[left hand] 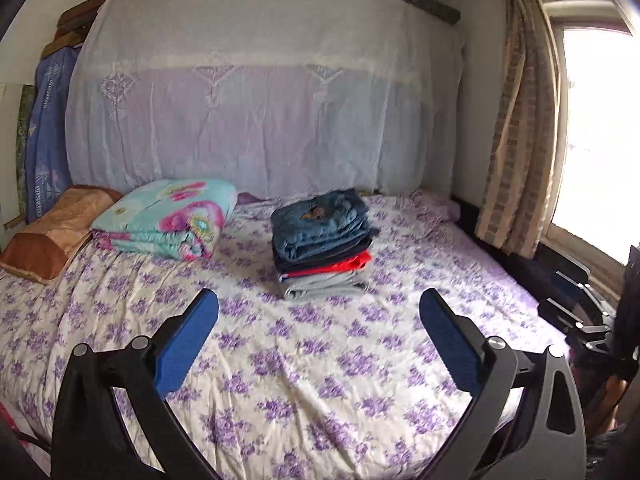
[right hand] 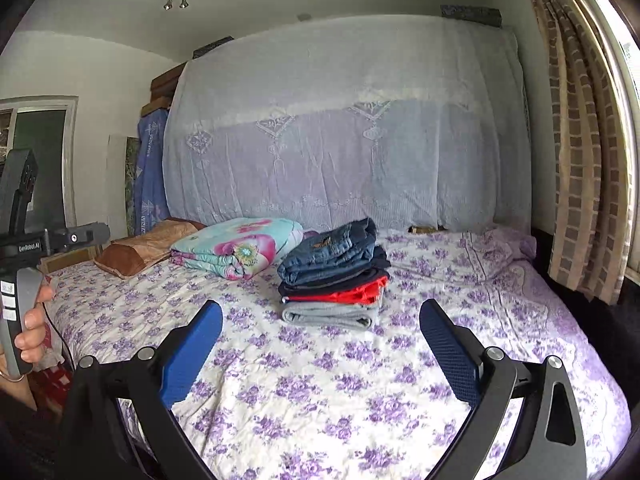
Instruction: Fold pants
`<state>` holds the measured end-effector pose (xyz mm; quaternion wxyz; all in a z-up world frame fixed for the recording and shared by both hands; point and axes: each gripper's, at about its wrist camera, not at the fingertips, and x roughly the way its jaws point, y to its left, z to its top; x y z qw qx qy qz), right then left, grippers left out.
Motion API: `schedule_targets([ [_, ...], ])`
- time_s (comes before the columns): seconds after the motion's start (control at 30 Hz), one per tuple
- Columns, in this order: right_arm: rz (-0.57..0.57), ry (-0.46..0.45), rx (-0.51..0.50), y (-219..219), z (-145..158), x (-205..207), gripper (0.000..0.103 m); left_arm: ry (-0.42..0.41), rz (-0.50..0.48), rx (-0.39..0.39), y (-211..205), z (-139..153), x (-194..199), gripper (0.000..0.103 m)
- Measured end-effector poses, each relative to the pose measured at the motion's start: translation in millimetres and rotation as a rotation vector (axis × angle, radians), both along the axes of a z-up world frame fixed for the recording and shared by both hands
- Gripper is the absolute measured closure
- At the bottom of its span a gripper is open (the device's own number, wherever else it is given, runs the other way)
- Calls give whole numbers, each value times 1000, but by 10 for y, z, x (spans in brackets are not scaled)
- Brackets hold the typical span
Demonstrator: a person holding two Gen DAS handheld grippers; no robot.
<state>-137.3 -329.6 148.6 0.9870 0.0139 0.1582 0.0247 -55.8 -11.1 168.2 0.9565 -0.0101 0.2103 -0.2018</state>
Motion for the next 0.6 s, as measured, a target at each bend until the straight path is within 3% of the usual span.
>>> schedule_targets([
  [0.17, -137, 105, -41, 35, -674, 204, 4, 80, 148, 156, -227, -895, 274, 5],
  [0.27, -153, 165, -66, 38, -922, 311, 4, 165, 171, 185, -256, -1276, 448, 5],
  [0.37, -159, 177, -37, -33, -983, 329, 4, 207, 200, 174, -203, -1419, 506, 5],
  [0.6, -187, 164, 0, -156, -966, 348, 4, 217, 241, 176, -141, -1459, 609, 5],
])
